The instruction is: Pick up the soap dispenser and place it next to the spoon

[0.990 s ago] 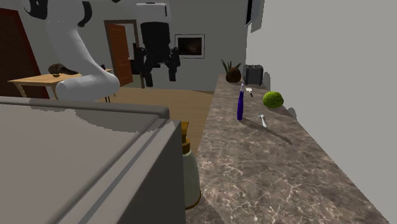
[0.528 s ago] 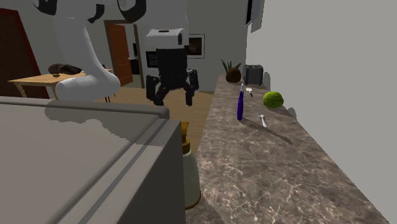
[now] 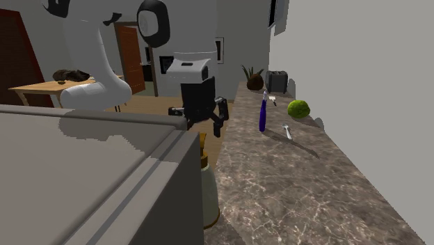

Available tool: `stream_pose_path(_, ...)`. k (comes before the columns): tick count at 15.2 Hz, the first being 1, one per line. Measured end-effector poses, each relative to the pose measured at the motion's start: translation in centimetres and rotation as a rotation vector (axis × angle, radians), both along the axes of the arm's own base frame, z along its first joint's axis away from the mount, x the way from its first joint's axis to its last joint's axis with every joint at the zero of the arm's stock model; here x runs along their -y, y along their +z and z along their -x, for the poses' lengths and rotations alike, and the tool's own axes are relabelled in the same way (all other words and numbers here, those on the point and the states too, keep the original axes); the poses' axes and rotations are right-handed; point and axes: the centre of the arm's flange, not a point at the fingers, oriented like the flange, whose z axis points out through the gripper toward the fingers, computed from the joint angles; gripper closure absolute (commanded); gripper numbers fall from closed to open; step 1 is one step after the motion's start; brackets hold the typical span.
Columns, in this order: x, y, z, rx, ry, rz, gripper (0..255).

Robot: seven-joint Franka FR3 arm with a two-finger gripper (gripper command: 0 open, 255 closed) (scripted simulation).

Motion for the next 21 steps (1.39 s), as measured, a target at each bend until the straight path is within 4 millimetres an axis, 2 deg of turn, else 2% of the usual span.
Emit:
stream_pose_path(4, 0.1, -2.2, 0.2, -0.003, -0.003, 0.000, 0)
stream_pose_path(10, 0.2, -2.7, 0.2, -0.006, -0.006, -0.001, 0)
stream_pose_path(11, 0.2, -2.7, 0.3, -0.006, -0.006, 0.000, 255)
stream_pose_path(21, 0.5, -2.6, 0.3, -0.004, -0.012, 0.001, 255)
